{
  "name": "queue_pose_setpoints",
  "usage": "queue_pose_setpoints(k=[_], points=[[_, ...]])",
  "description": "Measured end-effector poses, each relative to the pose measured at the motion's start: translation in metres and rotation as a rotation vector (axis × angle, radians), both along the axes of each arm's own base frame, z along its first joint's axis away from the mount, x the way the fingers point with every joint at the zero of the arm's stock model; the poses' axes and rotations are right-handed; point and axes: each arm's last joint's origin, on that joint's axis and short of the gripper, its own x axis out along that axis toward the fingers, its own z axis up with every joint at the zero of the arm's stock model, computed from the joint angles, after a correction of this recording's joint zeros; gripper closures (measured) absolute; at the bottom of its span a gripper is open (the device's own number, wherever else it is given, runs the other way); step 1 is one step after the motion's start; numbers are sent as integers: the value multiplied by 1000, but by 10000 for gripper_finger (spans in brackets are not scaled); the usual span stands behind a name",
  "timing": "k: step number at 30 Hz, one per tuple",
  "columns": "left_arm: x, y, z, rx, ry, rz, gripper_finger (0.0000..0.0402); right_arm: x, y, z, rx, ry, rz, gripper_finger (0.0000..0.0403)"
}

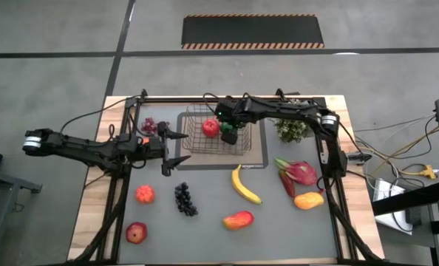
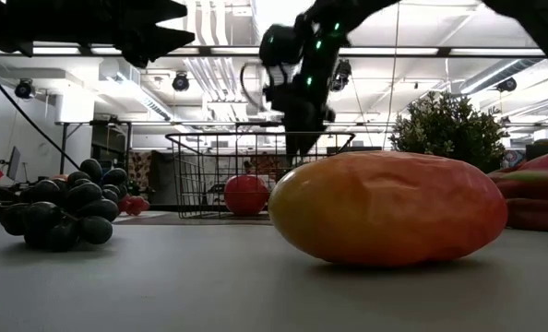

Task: Build produce basket
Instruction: Put the pumpkin into the wire basket

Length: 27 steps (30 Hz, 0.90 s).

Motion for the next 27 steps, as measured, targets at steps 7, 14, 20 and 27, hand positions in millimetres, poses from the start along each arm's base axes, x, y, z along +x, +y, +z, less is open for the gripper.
queue_pose_setpoints(k=[7,14,20,27], points=[[0,0,-3,-137,-8,-17,66,-10,39,45,-48,-112,124,112],[3,-2,-13,-292,24,-30,66,-24,81,61,-95,-205,296,132],[12,-11,-24,-393,89,-69,66,-47,99,57,-119,-299,341,145],[29,-33,-24,-480,152,-153,66,-75,115,44,-201,-459,444,148]])
